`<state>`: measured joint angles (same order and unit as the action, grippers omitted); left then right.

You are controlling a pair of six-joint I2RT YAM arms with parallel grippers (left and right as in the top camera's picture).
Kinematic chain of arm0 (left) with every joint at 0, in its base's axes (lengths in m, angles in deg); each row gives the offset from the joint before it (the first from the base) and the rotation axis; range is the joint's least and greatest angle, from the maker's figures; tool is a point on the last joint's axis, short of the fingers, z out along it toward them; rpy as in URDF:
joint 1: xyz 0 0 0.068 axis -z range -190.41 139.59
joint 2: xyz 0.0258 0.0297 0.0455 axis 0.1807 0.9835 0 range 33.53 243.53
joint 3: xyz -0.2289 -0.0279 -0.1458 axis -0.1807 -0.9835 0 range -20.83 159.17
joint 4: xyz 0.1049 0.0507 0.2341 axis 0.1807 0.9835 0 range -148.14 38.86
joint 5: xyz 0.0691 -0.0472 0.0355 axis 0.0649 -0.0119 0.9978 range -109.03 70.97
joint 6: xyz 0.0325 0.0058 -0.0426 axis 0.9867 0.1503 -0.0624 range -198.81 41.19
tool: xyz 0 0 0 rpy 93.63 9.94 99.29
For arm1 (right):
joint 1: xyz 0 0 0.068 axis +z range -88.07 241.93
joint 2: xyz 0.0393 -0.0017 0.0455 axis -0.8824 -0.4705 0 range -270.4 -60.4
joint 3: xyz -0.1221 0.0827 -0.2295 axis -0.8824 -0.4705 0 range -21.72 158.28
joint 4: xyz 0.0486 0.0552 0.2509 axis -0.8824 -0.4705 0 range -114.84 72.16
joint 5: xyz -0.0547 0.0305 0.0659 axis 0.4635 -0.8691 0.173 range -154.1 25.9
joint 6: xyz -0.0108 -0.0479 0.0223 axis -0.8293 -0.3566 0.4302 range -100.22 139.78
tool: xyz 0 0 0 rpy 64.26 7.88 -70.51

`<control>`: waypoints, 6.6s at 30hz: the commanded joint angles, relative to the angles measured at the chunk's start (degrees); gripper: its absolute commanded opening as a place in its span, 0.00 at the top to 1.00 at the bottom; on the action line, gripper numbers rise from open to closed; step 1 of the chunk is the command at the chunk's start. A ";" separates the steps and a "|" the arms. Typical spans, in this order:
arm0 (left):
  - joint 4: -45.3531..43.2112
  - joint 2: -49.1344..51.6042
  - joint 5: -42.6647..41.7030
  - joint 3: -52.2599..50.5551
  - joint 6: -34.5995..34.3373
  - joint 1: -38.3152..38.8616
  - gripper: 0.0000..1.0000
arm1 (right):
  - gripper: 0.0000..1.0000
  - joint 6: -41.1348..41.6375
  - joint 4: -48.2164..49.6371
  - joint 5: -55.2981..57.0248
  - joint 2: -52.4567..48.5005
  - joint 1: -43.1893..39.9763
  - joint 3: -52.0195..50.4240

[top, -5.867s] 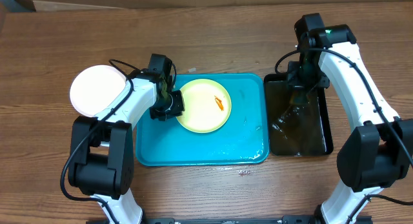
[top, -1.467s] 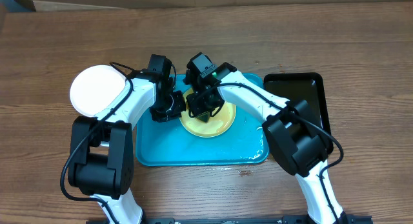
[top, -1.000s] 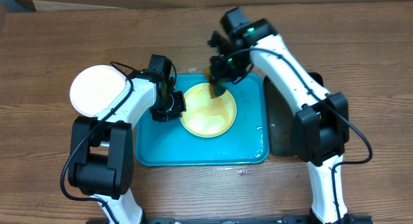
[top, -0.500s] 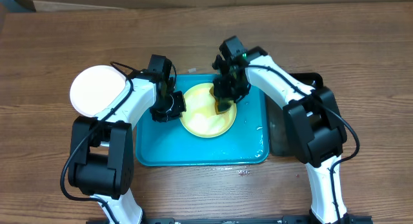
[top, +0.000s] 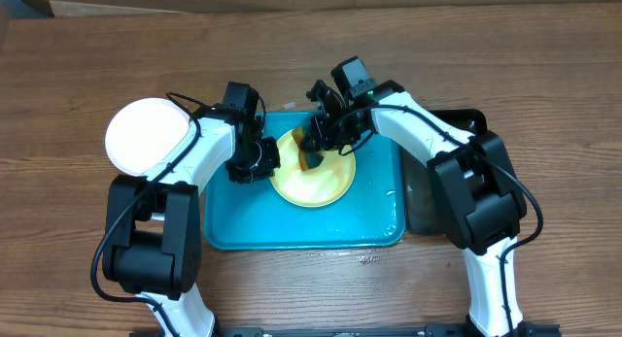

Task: Clean dirty plates on tray and stack at the side
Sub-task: 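Scrub the yellow plate surface with the sponge in the right gripper, then move the sponge back to the basin and release it with the right gripper, then lift the yellow plate off the tray with the left gripper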

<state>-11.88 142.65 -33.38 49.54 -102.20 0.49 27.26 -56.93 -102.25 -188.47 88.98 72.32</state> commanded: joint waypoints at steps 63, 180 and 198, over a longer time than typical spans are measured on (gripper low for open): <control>-0.26 0.33 -0.07 -0.46 2.91 0.39 0.87 | 0.96 -3.89 -19.87 10.97 18.40 -19.91 -2.89; -16.94 -1.11 86.71 28.06 30.53 57.90 0.96 | 0.00 3.21 -26.99 38.10 17.94 -45.99 1.55; -11.43 -0.81 55.49 28.04 16.63 53.88 0.96 | 0.00 3.21 -26.99 38.10 17.94 -45.99 1.55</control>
<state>-25.54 142.41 40.32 76.18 -75.47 57.43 30.28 -84.21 -64.11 -170.94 43.17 72.93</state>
